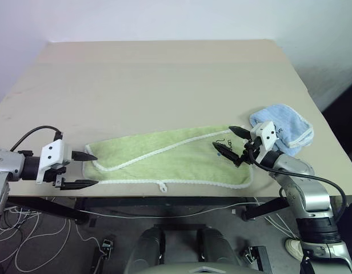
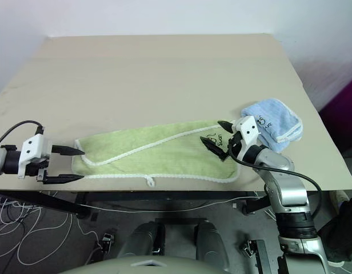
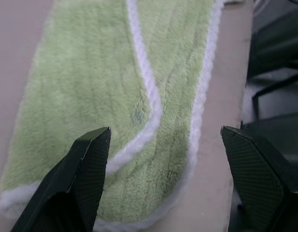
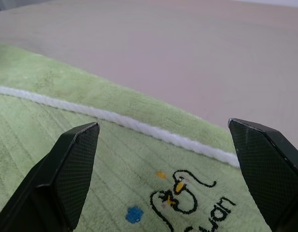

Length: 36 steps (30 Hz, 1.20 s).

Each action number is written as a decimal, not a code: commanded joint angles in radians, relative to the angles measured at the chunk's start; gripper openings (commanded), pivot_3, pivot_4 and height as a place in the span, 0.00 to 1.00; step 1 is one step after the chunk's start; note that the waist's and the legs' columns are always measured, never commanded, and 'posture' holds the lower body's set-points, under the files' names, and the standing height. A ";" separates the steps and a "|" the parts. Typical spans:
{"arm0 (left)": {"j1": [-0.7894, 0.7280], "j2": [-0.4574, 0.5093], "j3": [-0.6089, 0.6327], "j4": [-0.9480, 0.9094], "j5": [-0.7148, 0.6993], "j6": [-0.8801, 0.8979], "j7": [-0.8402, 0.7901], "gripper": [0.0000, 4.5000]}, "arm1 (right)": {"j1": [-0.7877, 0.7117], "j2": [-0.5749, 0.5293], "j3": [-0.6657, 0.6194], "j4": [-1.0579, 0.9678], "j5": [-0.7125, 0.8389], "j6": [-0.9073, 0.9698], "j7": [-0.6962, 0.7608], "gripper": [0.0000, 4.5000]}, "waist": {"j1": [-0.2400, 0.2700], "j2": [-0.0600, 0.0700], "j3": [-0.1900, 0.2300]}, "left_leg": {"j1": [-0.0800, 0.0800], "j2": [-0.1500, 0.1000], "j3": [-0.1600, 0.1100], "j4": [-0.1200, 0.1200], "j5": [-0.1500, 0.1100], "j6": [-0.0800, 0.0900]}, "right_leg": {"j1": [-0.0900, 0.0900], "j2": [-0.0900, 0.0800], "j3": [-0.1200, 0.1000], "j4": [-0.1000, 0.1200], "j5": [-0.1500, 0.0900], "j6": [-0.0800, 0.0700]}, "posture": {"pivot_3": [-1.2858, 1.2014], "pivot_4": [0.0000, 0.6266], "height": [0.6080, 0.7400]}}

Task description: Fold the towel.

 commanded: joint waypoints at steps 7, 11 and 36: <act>-0.147 -0.048 -0.103 0.132 0.113 -0.232 -0.005 0.82 | 0.013 0.030 -0.013 -0.039 0.000 -0.036 -0.035 1.00 | -0.001 0.000 0.000 | 0.000 0.000 0.000 0.001 0.000 0.000 | 0.000 0.001 -0.001 0.001 0.000 0.000 | 0.52 0.24 1.00; -0.167 -0.046 -0.138 0.191 0.147 -0.309 -0.014 0.82 | 0.022 0.027 -0.024 -0.048 0.002 -0.036 -0.046 1.00 | -0.002 0.000 0.000 | 0.000 0.000 0.000 0.001 0.000 0.000 | 0.000 0.004 -0.001 0.001 0.000 0.000 | 0.52 0.24 1.00; -0.132 -0.066 -0.081 0.212 0.058 -0.240 0.082 0.01 | -0.047 -0.086 0.016 -0.012 -0.120 -0.094 -0.020 1.00 | -0.002 0.000 0.000 | 0.000 0.001 0.000 0.003 0.000 0.001 | 0.001 0.006 -0.001 0.002 0.000 0.001 | 0.52 0.24 1.00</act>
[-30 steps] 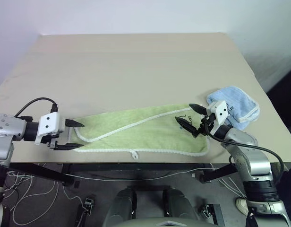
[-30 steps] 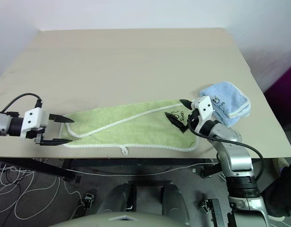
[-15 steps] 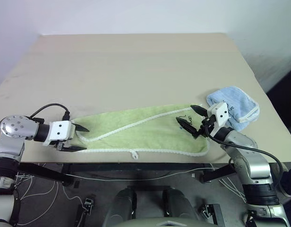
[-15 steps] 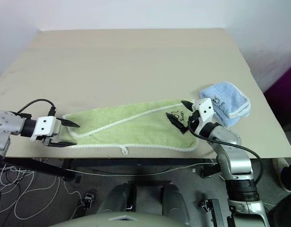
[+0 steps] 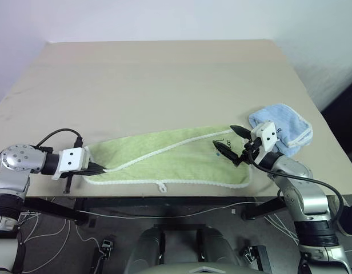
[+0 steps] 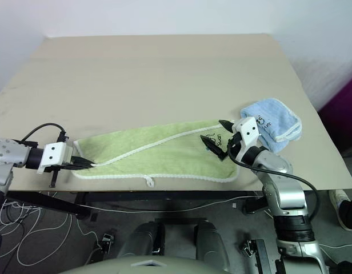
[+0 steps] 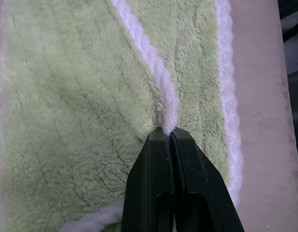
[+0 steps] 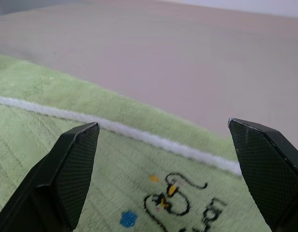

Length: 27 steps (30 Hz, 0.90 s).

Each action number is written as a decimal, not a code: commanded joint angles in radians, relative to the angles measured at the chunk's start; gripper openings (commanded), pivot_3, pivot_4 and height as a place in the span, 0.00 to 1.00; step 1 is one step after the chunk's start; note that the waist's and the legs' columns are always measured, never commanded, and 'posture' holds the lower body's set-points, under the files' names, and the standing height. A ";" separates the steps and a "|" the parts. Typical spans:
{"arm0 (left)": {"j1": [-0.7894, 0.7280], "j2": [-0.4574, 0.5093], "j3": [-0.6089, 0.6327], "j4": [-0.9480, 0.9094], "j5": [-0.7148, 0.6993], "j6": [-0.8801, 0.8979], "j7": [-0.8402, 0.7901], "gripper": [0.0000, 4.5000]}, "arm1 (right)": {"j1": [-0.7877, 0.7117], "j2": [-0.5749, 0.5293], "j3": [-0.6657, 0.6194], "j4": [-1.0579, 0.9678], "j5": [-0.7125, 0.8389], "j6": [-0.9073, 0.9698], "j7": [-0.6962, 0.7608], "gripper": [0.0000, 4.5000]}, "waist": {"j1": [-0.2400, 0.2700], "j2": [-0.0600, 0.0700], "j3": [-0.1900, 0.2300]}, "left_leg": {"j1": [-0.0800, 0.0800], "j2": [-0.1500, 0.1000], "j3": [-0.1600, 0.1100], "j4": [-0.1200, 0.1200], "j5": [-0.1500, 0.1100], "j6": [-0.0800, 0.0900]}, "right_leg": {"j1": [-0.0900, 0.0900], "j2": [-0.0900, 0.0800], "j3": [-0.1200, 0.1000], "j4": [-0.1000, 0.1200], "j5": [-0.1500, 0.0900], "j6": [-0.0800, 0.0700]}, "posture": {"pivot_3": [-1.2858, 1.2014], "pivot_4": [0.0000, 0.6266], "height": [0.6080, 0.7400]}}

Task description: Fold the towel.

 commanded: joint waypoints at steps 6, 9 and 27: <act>0.056 -0.004 0.170 -0.164 -0.157 0.258 0.140 0.01 | -0.145 -0.195 0.064 0.178 -0.212 -0.185 0.085 1.00 | -0.001 0.000 0.000 | 0.000 0.000 0.000 0.001 0.000 0.000 | 0.000 0.000 0.000 0.000 0.000 0.000 | 0.52 0.24 1.00; 0.102 -0.008 0.196 -0.212 -0.161 0.281 0.173 0.01 | -0.222 -0.234 0.111 0.326 -0.298 -0.293 0.110 1.00 | -0.005 0.000 0.000 | 0.000 0.001 0.001 0.001 0.000 0.000 | 0.000 0.001 0.000 0.000 0.000 0.000 | 0.52 0.24 1.00; 0.221 -0.053 0.243 -0.366 -0.173 0.336 0.290 0.00 | -0.495 -0.230 0.252 0.885 -0.555 -0.768 0.029 0.72 | -0.003 0.000 0.000 | 0.000 0.001 0.002 0.000 0.000 0.000 | -0.001 0.000 0.001 0.000 0.000 0.000 | 0.52 0.24 1.00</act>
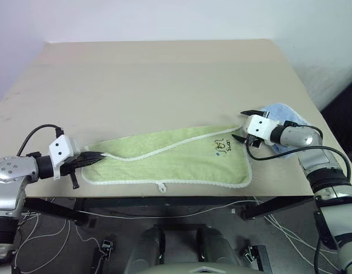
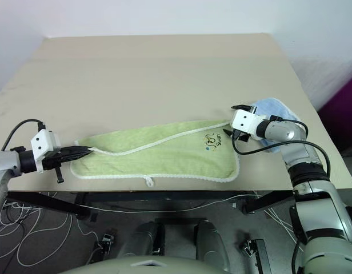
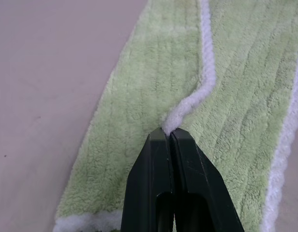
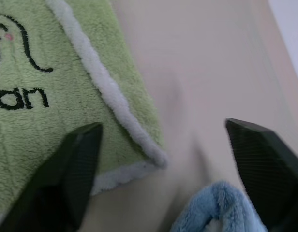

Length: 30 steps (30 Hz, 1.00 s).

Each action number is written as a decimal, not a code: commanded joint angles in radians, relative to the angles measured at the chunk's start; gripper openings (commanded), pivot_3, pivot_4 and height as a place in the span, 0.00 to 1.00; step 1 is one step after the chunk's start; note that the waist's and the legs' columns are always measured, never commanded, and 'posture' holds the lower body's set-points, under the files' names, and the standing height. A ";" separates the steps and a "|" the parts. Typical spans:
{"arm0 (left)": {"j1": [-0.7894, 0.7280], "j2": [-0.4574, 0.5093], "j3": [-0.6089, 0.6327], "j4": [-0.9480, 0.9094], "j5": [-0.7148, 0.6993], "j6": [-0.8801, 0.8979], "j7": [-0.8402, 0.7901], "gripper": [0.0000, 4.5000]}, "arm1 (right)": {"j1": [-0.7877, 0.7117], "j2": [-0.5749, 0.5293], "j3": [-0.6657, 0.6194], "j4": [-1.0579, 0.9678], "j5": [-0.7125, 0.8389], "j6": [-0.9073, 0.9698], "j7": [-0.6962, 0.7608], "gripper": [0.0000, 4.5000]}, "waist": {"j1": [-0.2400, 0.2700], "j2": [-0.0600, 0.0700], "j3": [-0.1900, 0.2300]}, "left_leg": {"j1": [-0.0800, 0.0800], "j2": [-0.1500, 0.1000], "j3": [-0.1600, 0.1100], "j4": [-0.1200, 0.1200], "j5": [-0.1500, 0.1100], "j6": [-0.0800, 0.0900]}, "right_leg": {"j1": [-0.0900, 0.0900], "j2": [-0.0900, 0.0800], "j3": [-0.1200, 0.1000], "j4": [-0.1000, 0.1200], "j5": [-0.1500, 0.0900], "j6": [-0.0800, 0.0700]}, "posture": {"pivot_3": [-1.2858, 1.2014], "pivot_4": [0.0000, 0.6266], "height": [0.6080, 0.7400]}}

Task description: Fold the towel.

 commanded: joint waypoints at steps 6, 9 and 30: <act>0.000 -0.005 0.029 -0.036 -0.018 0.005 0.023 0.00 | -0.019 -0.013 -0.015 -0.011 0.013 -0.049 0.021 0.25 | -0.001 0.000 0.000 | 0.000 0.000 0.000 0.000 0.000 0.000 | 0.000 0.000 0.000 0.000 0.000 0.000 | 0.52 0.24 1.00; -0.008 -0.010 0.025 -0.034 -0.017 0.007 0.030 0.00 | -0.010 -0.016 -0.020 -0.020 0.015 -0.050 0.024 0.01 | 0.000 0.000 0.000 | 0.000 0.000 0.000 0.000 0.000 0.000 | 0.000 0.000 0.000 0.000 0.000 0.000 | 0.52 0.24 1.00; -0.486 -0.119 0.077 0.302 -0.025 0.022 0.268 0.00 | -0.322 -0.054 -0.074 0.151 0.038 -0.037 0.011 0.00 | 0.002 0.000 0.000 | 0.000 -0.001 0.000 0.001 0.000 0.000 | 0.000 0.001 0.000 0.000 0.000 0.000 | 0.52 0.24 1.00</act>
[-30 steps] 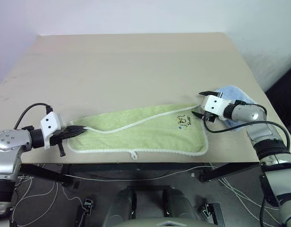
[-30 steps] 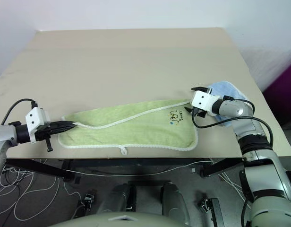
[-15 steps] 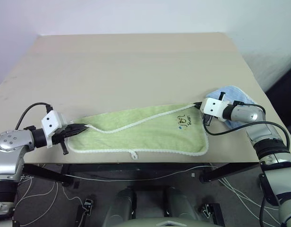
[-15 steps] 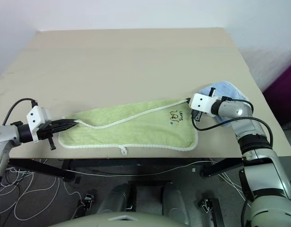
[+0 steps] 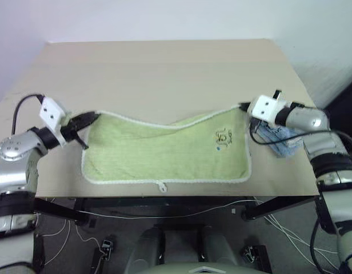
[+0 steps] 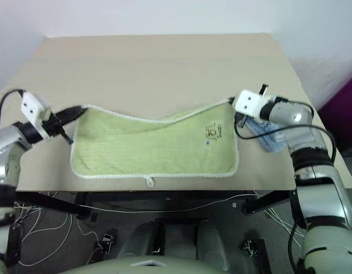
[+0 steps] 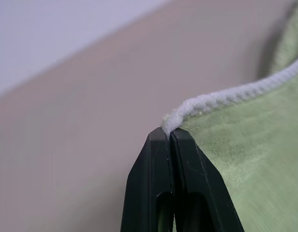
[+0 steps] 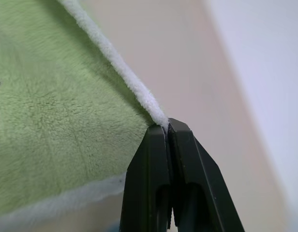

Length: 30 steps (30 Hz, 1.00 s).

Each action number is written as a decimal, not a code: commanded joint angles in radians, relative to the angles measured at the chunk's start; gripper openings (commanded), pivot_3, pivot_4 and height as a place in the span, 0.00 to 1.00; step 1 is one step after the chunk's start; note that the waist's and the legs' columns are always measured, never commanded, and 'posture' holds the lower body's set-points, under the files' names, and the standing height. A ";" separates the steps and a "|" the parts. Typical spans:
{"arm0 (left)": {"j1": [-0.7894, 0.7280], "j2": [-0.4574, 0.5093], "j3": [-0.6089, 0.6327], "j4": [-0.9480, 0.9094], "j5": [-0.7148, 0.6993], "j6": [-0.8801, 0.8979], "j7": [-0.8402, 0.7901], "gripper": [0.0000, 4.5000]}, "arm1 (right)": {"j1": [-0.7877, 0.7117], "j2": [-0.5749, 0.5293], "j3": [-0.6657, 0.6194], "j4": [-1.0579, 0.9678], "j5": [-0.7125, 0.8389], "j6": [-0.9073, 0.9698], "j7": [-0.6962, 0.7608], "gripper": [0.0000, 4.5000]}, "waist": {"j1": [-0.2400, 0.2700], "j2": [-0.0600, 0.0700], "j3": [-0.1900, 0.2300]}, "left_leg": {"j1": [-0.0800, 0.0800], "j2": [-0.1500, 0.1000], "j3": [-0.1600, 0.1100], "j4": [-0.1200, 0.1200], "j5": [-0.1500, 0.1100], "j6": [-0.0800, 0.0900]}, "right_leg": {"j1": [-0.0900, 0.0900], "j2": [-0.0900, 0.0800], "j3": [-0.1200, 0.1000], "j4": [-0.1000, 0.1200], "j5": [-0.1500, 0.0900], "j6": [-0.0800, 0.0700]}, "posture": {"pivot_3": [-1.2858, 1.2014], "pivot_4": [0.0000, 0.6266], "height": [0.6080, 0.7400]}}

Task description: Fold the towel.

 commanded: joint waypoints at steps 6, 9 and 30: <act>-0.346 0.024 0.031 0.322 0.062 -0.125 0.072 0.00 | -0.261 -0.071 -0.062 0.139 0.035 -0.038 0.020 0.00 | -0.003 0.000 0.000 | -0.001 -0.001 0.000 0.000 0.000 0.000 | -0.001 0.000 0.000 0.000 0.000 0.000 | 0.52 0.24 1.00; -0.418 0.057 0.054 0.395 0.058 -0.156 0.073 0.00 | -0.296 -0.102 -0.098 0.117 0.080 -0.029 0.067 0.00 | -0.004 0.000 0.000 | -0.002 0.000 0.000 -0.001 0.000 0.000 | -0.002 0.000 0.000 0.000 0.000 0.000 | 0.52 0.24 1.00; 0.540 0.266 0.246 -0.320 -0.205 0.375 -0.324 0.00 | 0.755 -0.377 -0.416 -1.015 0.697 0.749 0.545 0.00 | 0.003 0.002 0.001 | 0.002 0.002 0.000 0.000 -0.001 0.001 | 0.002 -0.003 0.002 0.000 0.000 0.000 | 0.52 0.24 1.00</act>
